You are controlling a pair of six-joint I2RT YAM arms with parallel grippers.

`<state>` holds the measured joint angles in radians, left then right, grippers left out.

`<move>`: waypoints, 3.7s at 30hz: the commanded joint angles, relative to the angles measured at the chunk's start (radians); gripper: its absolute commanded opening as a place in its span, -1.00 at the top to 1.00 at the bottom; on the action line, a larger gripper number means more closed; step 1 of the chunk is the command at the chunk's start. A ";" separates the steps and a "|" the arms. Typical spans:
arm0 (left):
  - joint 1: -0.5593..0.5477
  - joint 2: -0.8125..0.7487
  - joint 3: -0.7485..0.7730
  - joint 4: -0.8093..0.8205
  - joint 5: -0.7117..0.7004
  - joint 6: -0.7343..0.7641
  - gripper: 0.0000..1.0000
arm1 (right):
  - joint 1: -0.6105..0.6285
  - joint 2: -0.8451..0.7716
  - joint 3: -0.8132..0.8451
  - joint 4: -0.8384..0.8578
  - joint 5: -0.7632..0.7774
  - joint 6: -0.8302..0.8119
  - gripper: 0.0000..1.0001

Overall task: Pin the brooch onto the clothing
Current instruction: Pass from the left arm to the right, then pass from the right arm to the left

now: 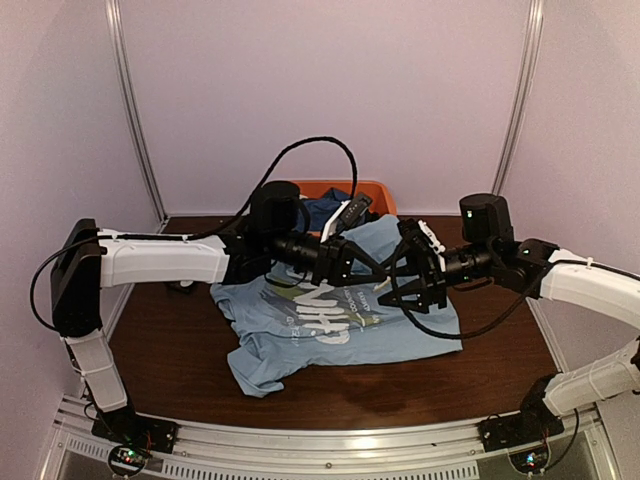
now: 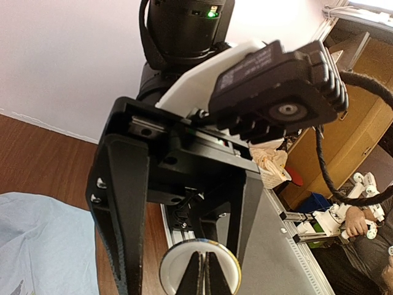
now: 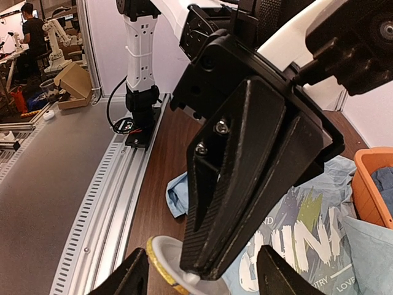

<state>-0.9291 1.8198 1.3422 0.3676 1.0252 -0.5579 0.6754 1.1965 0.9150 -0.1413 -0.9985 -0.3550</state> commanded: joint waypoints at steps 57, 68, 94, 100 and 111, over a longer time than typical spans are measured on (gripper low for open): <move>0.090 -0.097 -0.041 -0.230 -0.535 -0.307 -0.95 | 0.272 -0.024 -0.157 0.215 1.678 -0.346 1.00; 0.093 -0.125 -0.051 -0.295 -0.589 -0.283 -0.95 | 0.415 0.009 -0.239 0.635 1.993 -0.765 1.00; 0.088 -0.083 -0.077 -0.192 -0.491 -0.293 -0.93 | 0.566 0.368 -0.351 1.840 2.067 -1.664 1.00; 0.089 0.008 -0.067 -0.064 -0.386 -0.388 -0.83 | 0.575 0.387 -0.342 1.839 2.056 -1.686 1.00; 0.064 0.024 0.013 -0.160 -0.367 -0.339 -0.76 | 0.586 0.385 -0.318 1.840 2.030 -1.700 1.00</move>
<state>-0.8558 1.8423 1.3148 0.2100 0.6346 -0.9180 1.2522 1.5780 0.5720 1.3304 1.0584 -1.9949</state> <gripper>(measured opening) 0.893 0.006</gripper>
